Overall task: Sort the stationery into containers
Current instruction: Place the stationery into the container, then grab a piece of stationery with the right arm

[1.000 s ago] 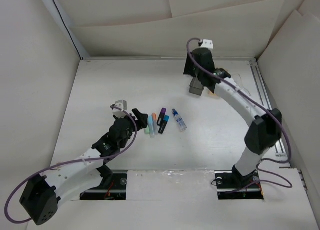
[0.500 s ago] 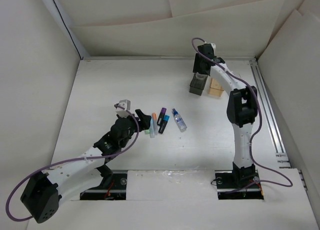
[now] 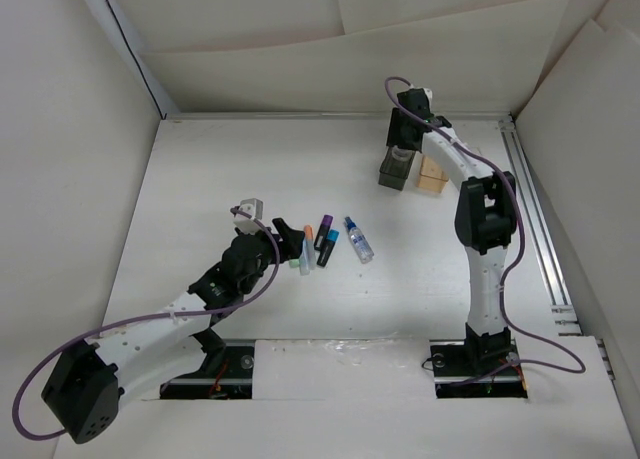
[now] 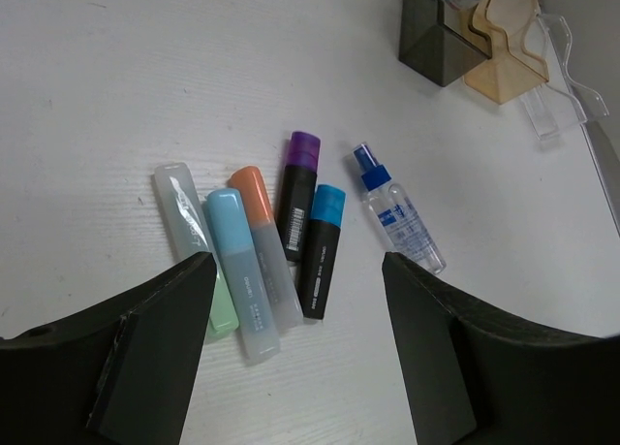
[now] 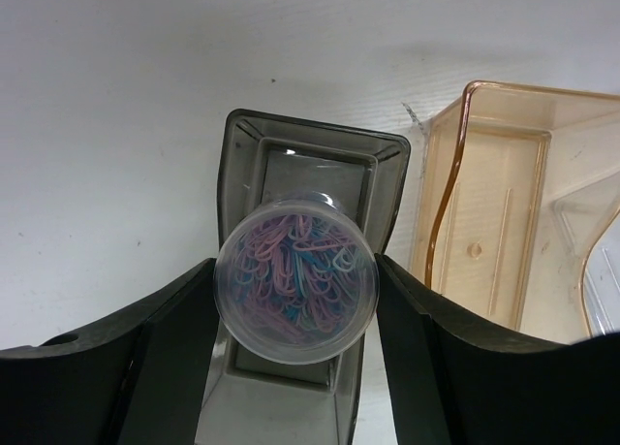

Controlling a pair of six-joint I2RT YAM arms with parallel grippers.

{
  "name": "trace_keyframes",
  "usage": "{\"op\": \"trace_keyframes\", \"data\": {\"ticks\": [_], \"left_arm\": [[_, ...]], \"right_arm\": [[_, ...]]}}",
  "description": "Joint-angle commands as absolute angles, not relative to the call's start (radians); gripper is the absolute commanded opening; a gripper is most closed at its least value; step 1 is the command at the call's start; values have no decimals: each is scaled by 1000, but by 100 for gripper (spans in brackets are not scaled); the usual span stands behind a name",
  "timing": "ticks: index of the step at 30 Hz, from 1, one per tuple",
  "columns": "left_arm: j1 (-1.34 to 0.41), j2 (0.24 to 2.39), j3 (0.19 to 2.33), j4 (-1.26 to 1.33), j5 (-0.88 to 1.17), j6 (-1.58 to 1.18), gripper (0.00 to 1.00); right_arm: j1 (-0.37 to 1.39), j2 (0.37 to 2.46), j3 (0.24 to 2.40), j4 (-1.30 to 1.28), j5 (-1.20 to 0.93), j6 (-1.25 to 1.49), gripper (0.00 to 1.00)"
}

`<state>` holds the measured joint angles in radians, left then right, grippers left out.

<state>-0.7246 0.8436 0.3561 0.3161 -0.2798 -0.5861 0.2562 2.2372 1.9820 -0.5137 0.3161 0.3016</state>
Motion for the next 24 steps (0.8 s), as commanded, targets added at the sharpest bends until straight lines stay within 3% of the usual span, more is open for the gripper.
{"op": "trace_keyframes", "data": {"ticks": [1, 6, 9, 14, 15, 18, 19, 21, 23, 24], "left_arm": [[-721, 842, 402, 360, -270, -577, 67], [-721, 851, 402, 360, -270, -577, 67], [-721, 851, 402, 370, -270, -577, 67], [-721, 851, 402, 370, -270, -577, 67], [-721, 851, 402, 370, -270, -577, 67], [-721, 851, 402, 370, -270, -577, 67], [-721, 851, 402, 370, -270, -577, 66], [-721, 851, 402, 370, -270, -577, 64], [-721, 851, 402, 370, -270, -577, 64], [-721, 842, 402, 370, -270, -577, 64]], "right_arm": [[256, 2229, 2039, -468, 308, 290, 50], [256, 2220, 2039, -468, 308, 290, 75], [256, 2195, 2030, -468, 308, 290, 79], [256, 2125, 1984, -459, 308, 290, 77], [267, 2111, 1965, -459, 296, 290, 74], [310, 2025, 1895, -469, 269, 290, 47], [327, 1961, 1803, -460, 268, 290, 31], [388, 1893, 1702, -419, 253, 290, 15], [434, 1808, 1568, -419, 242, 290, 3], [481, 1783, 1530, -419, 230, 290, 3]]}}
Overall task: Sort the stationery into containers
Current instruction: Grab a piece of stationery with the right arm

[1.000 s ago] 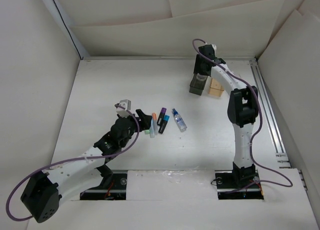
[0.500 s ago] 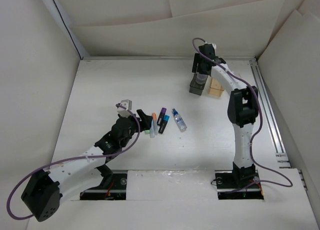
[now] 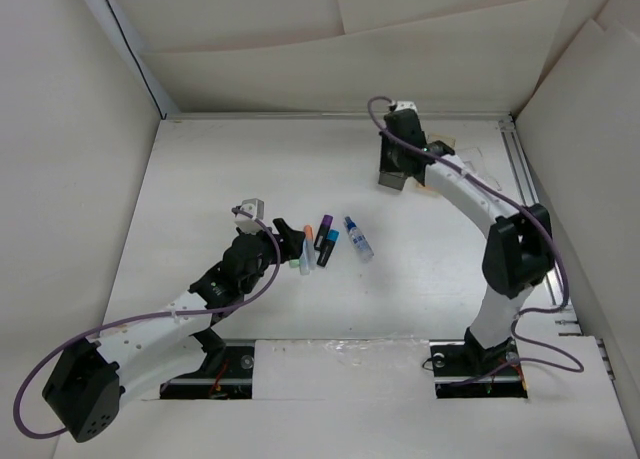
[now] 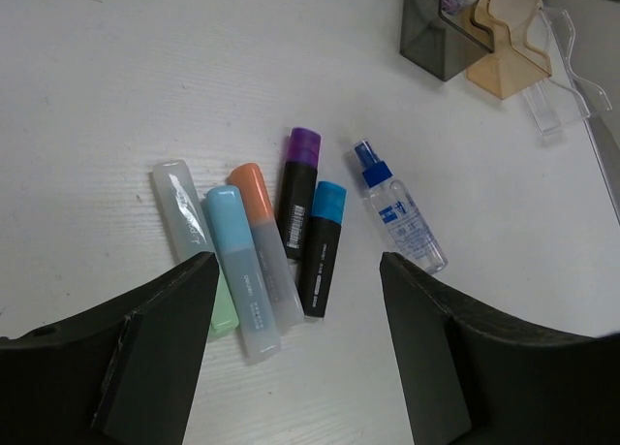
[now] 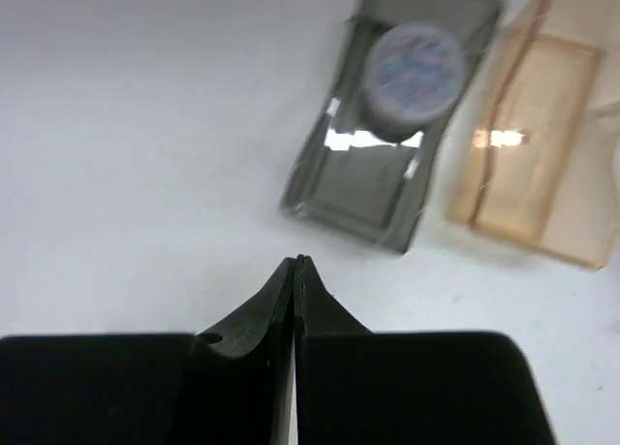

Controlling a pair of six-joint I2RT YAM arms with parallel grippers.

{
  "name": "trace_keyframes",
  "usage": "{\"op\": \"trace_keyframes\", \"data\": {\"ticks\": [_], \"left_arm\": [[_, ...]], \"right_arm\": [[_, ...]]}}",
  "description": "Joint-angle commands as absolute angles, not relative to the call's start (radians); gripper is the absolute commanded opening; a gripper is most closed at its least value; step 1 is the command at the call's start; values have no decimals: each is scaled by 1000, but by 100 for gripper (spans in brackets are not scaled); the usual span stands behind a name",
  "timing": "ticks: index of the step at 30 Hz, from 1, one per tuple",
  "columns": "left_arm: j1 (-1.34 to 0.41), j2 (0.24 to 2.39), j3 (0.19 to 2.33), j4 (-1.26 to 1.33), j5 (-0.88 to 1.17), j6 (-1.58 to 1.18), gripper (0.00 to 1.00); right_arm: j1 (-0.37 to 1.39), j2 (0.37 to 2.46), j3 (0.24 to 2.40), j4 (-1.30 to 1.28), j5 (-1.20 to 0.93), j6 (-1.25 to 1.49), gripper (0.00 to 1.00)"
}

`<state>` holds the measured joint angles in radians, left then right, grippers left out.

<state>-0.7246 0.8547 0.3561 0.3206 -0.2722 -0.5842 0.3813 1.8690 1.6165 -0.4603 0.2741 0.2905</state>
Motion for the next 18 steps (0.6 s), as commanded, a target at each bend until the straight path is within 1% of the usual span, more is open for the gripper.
{"op": "trace_keyframes", "data": {"ticks": [1, 2, 5, 6, 7, 8, 10, 17, 18], "left_arm": [[-721, 842, 402, 370, -270, -577, 64], [-721, 833, 402, 370, -270, -577, 64], [-721, 833, 402, 370, -270, -577, 64], [-721, 833, 402, 370, -270, -577, 64], [-721, 833, 402, 361, -270, -577, 64], [-721, 833, 402, 360, -270, -577, 64], [-721, 833, 402, 360, -270, -577, 63], [-721, 824, 402, 360, -270, -577, 63], [-721, 824, 402, 360, -270, -577, 63]], "right_arm": [[506, 1760, 1453, -419, 213, 290, 3], [532, 1723, 1416, -419, 203, 290, 17], [632, 1698, 1315, -460, 212, 290, 43], [653, 1684, 1299, -472, 221, 299, 53], [685, 1684, 1284, -483, 233, 314, 57], [699, 1675, 1252, -483, 233, 314, 60], [709, 1675, 1229, -483, 242, 324, 62], [727, 1776, 1209, -459, 242, 333, 62], [727, 1787, 1218, -459, 242, 333, 61]]}}
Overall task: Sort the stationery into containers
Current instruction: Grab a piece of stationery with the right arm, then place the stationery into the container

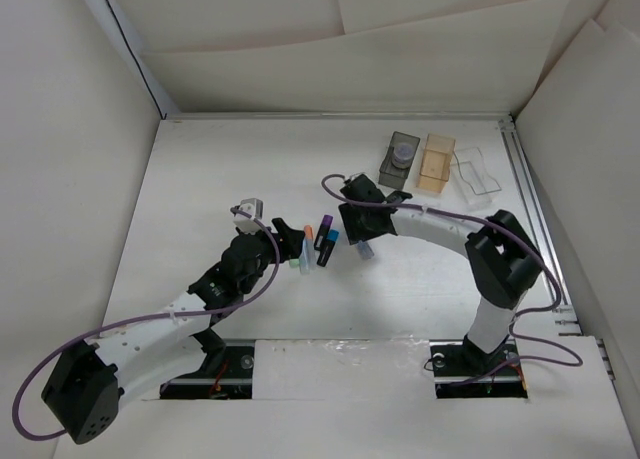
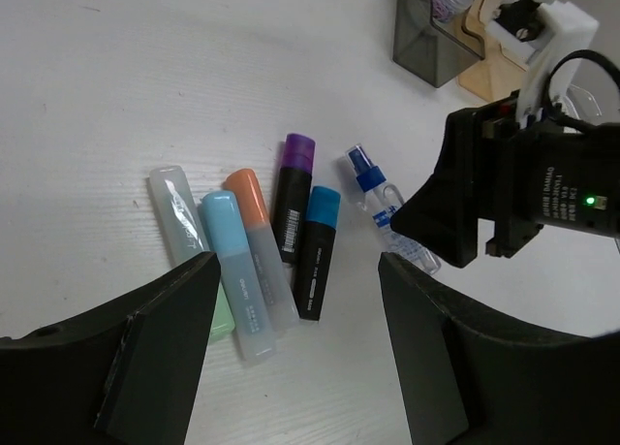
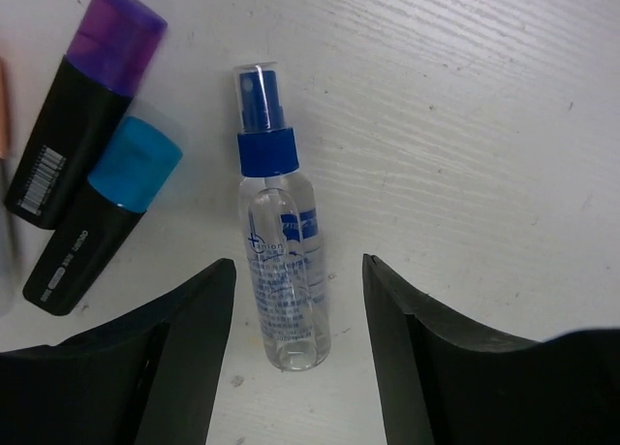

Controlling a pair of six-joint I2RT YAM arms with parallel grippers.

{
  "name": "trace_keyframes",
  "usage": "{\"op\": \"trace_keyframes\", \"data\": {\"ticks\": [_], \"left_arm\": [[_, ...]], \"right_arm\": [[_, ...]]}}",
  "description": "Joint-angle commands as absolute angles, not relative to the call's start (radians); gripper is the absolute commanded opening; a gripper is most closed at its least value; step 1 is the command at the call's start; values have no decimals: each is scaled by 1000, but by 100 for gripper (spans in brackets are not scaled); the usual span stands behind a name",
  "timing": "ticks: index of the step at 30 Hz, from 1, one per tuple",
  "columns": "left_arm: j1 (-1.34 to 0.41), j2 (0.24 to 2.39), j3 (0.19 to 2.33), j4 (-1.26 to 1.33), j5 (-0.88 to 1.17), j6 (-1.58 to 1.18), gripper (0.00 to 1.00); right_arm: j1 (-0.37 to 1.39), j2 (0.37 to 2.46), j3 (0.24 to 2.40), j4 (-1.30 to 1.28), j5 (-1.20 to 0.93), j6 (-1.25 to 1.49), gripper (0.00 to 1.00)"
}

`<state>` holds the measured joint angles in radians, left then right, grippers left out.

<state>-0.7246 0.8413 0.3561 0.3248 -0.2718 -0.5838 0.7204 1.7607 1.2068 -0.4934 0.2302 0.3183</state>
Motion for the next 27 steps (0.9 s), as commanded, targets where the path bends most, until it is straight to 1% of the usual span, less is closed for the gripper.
{"op": "trace_keyframes", "data": {"ticks": [1, 6, 8, 11, 12, 13, 14, 15, 19, 23, 24, 27], "left_arm": [[-721, 824, 402, 360, -270, -577, 63], [-721, 824, 402, 360, -270, -577, 63], [-721, 824, 402, 360, -270, -577, 63], [-721, 815, 402, 360, -261, -577, 63], [-721, 815, 402, 360, -261, -577, 63], [-721, 815, 402, 360, -261, -577, 63], [-721, 815, 402, 360, -252, -577, 63], [-721, 815, 402, 360, -252, -577, 63], [-721, 815, 402, 360, -252, -577, 63], [-721, 815, 402, 370, -242, -577, 63], [-721, 815, 402, 370, -242, -577, 63], [-721, 824, 402, 379, -233, -577, 63]], "right_arm": [[727, 1798, 1232, -450, 242, 333, 61], [727, 1882, 1296, -440, 224, 322, 58], [727, 1891, 1315, -440, 224, 322, 55], [718, 1905, 1315, -430, 224, 322, 37], [718, 1905, 1315, -420, 224, 322, 23], [718, 1905, 1315, -420, 224, 322, 15], [706, 1905, 1315, -411, 224, 322, 10], [706, 1888, 1315, -411, 224, 322, 8], [641, 1803, 1376, -388, 224, 322, 4], [516, 1767, 1472, -280, 224, 322, 4], [465, 1767, 1488, -253, 224, 333, 4], [404, 1828, 1569, -177, 224, 344, 4]]}}
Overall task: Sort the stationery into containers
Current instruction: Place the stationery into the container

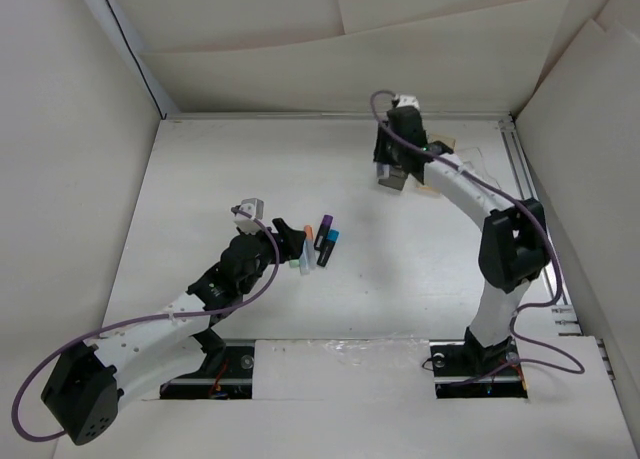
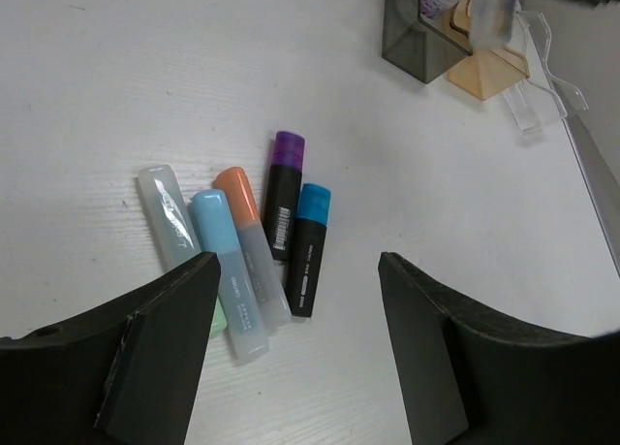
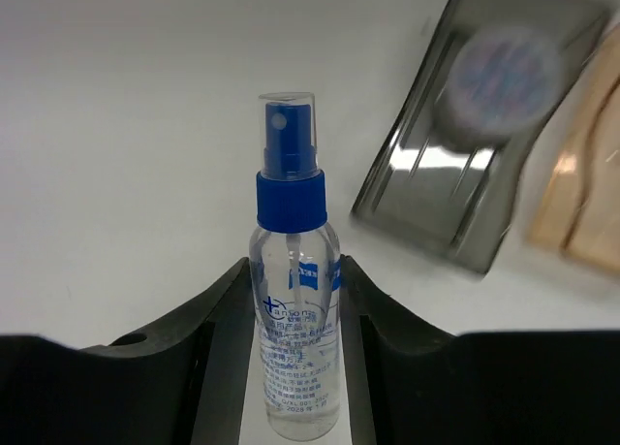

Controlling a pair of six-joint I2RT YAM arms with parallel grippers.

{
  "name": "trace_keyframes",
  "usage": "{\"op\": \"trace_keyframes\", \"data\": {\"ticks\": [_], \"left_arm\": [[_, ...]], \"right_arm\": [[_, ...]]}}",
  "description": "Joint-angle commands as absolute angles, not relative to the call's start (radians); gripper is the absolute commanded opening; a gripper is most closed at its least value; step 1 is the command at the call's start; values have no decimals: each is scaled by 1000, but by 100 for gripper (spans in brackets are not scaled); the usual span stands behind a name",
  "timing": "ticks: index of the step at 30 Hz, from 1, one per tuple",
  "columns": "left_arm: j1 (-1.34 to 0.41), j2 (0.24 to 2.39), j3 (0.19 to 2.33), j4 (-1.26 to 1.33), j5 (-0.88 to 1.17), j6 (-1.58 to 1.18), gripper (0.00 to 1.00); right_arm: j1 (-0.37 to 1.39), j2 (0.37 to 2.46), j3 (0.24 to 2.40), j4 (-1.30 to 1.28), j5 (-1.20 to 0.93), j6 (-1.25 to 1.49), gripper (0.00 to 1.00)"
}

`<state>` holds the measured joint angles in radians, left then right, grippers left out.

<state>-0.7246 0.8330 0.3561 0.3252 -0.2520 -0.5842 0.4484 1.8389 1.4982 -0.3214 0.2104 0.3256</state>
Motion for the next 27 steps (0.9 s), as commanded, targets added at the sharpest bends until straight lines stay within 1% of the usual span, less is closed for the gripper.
{"op": "trace_keyframes", "data": {"ticks": [1, 5, 6, 11, 16, 24, 26, 27], "left_arm": [[-721, 824, 402, 379, -224, -577, 63], [-721, 824, 402, 379, -224, -577, 63], [-721, 824, 393, 379, -224, -577, 63], [-721, 833, 393, 379, -224, -577, 63], [-721, 851, 393, 388, -224, -577, 63], [-721, 851, 393, 388, -215, -577, 63], [-721, 851, 393, 397, -215, -577, 63], [-721, 851, 393, 397, -215, -577, 63]], "right_arm": [[375, 1883, 1630, -176, 247, 353, 4], [339, 1999, 1767, -176, 313, 353, 2], [327, 2049, 1785, -176, 313, 353, 2], [318, 2124, 1822, -135, 359, 376, 1], [308, 2134, 1767, -94, 383, 394, 1], [318, 2062, 1605, 3, 474, 403, 1], [327, 2062, 1583, 3, 488, 403, 4], [327, 2062, 1583, 3, 497, 403, 11]]}}
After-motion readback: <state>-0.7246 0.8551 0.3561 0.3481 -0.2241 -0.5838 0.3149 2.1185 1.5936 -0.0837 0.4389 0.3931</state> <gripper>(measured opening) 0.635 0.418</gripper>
